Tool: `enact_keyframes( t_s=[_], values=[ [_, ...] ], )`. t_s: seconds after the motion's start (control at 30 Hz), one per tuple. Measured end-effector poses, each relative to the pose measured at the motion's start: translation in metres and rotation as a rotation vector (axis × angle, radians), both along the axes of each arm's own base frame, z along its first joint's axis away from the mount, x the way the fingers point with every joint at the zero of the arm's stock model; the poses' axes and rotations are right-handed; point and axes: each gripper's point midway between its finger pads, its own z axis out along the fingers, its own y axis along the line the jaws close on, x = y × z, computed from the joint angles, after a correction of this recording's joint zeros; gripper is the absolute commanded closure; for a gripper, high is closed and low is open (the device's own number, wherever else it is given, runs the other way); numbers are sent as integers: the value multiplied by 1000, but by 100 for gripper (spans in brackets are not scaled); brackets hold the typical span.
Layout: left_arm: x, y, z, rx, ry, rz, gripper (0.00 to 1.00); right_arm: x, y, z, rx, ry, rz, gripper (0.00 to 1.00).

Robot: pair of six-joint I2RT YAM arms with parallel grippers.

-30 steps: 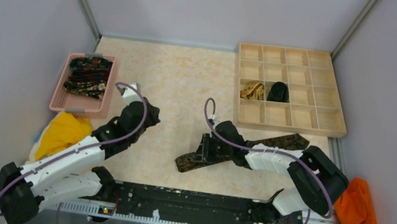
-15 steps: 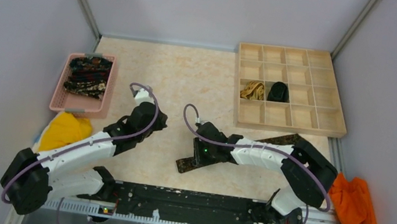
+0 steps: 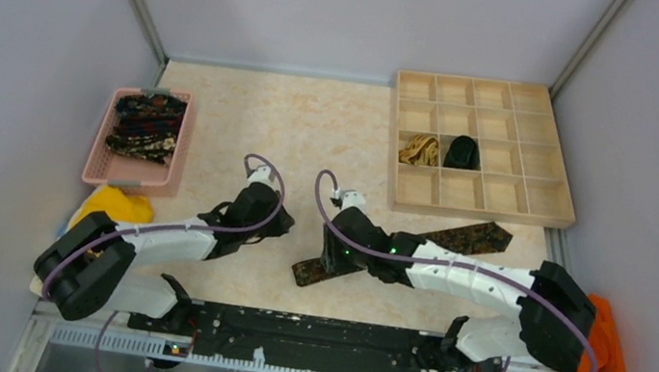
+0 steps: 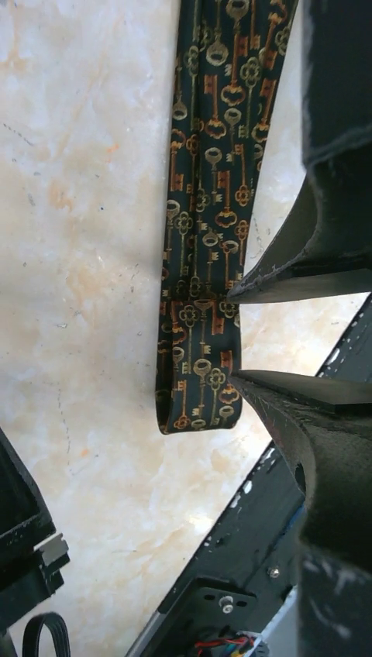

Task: Roll the ties
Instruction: Roll the tie at the center of the board.

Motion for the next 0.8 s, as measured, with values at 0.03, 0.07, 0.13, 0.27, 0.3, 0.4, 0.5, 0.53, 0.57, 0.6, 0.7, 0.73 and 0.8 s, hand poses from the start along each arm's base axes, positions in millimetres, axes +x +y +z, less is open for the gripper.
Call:
enact_keyframes(
  t_s=[0.03,0.07,0.13,0.27,0.3,0.4,0.5,0.53,0.57,0.6,0.7,0.73,0.8],
  values=[
    [-1,-1,-1,-6,6,0,100,0,-1,5,9,-17,-3,63],
    [-1,-1,0,-12,6,5,100,0,-2,9,15,-31,-5,63],
    [-1,0,8,-34,-4,21,100,-1,-2,13,10,-63,-2,62],
    [0,24,54,-91,-78,151,100,-17,4,10,-67,-108,53,57],
    [0,32,68,-107,-105,189,100,-21,8,9,-103,-125,67,56],
    [-4,63,120,-164,-203,321,100,-28,28,6,-191,-176,106,48],
    [-16,98,157,-216,-287,435,100,-30,44,2,-272,-224,132,47],
    [-20,103,167,-248,-312,445,100,-31,49,0,-298,-236,143,47],
    [-24,112,173,-261,-332,466,100,-32,54,-2,-320,-246,152,47],
    [-29,120,176,-265,-345,486,100,-32,59,-5,-339,-251,163,47],
    [-37,136,174,-245,-352,525,100,-31,72,-15,-398,-266,183,47],
    [-38,139,171,-231,-349,532,100,-30,74,-20,-418,-267,189,47],
    [-40,143,164,-198,-335,543,100,-29,73,-29,-457,-263,197,47]
  ],
)
